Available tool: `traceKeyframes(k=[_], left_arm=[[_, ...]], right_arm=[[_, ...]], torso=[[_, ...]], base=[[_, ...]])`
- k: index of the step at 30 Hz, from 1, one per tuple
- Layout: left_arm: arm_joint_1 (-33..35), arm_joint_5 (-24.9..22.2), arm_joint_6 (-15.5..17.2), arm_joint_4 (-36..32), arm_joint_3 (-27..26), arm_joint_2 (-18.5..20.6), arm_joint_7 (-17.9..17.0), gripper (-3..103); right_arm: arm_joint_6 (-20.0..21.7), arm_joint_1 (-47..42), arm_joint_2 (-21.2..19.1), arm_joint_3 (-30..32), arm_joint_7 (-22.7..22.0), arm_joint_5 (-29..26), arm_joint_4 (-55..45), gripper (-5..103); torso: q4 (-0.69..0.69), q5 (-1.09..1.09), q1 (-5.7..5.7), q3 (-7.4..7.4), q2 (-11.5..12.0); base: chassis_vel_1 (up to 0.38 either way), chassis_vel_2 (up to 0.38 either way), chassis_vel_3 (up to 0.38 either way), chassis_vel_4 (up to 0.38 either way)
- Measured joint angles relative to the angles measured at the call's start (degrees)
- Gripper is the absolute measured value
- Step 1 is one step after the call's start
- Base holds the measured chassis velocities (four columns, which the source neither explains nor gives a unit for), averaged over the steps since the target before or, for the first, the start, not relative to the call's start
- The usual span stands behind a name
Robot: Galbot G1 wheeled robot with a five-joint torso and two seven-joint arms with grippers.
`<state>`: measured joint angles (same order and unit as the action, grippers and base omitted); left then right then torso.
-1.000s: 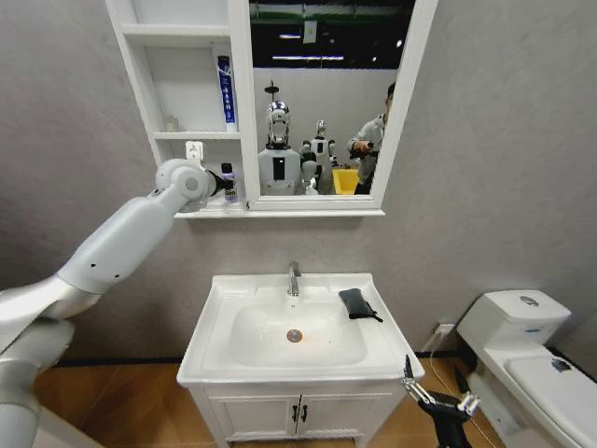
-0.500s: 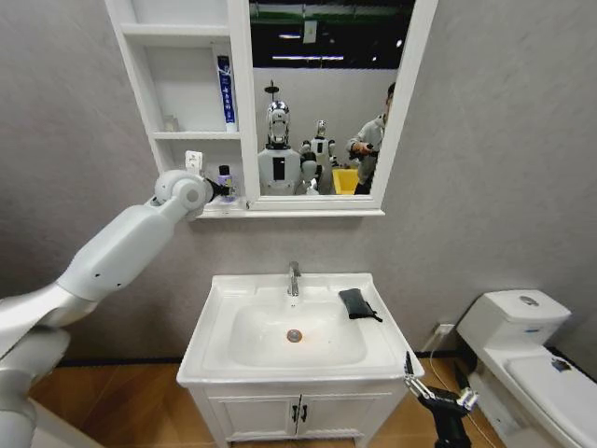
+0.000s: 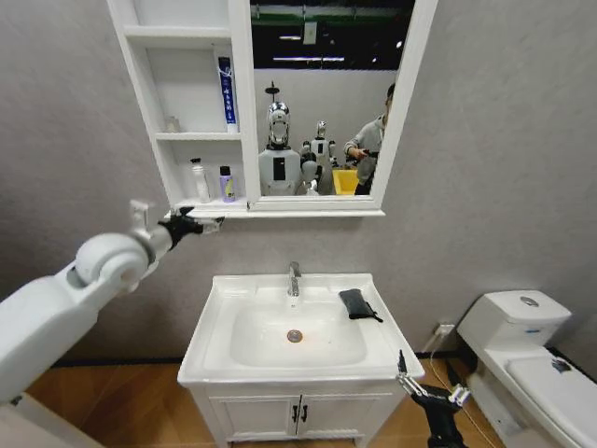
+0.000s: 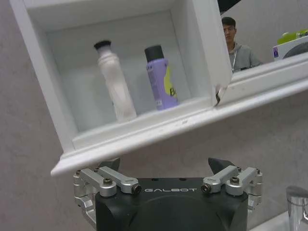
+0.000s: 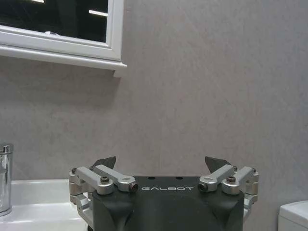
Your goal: Move facial cleanser and shampoo from washbasin to cabinet, then wipe washbasin with towel.
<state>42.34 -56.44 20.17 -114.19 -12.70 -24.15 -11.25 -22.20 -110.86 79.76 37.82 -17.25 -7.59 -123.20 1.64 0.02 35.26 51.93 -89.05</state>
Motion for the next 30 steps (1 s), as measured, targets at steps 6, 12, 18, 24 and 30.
traceKeyframes(k=[6,12,18,24,30], left_arm=[[21.79,7.84,-4.43,-2.09,-15.52,-5.35,1.39,100],[49.84,14.87,-5.69,-12.68,-34.06,-20.01,2.05,100],[62.43,21.06,-6.53,-21.56,-38.44,-33.03,4.35,100],[66.13,25.85,-5.81,-26.69,-35.58,-40.33,3.96,100],[66.83,30.5,-6.07,-27.05,-32.65,-43.34,4.47,100]], right_arm=[[2.29,0.53,-0.98,1.48,-0.46,-2.45,-2.67,100],[3.04,0.68,-1.93,0.58,-0.33,-1.12,-2.09,100],[2.65,-0.12,-2.12,-0.4,1.04,0.39,-1.53,100],[1.78,-2.29,-2.05,-0.76,2.12,1.04,-1.52,100],[0.34,-4.42,-1.41,-1.08,3.07,1.03,-1.35,100]], torso=[[0.07,0.03,0.02,0.01,0.0],[-0.03,0.02,0.0,0.0,0.0],[0.02,0.01,0.0,0.0,0.0],[0.04,0.0,0.0,0.0,0.0],[0.03,-0.01,0.01,0.01,0.0]], base=[[0.0,0.0,0.0,0.0],[0.0,0.0,0.0,0.0],[0.0,0.0,0.0,0.0],[0.0,0.0,0.0,0.0],[0.0,0.0,0.0,0.0]])
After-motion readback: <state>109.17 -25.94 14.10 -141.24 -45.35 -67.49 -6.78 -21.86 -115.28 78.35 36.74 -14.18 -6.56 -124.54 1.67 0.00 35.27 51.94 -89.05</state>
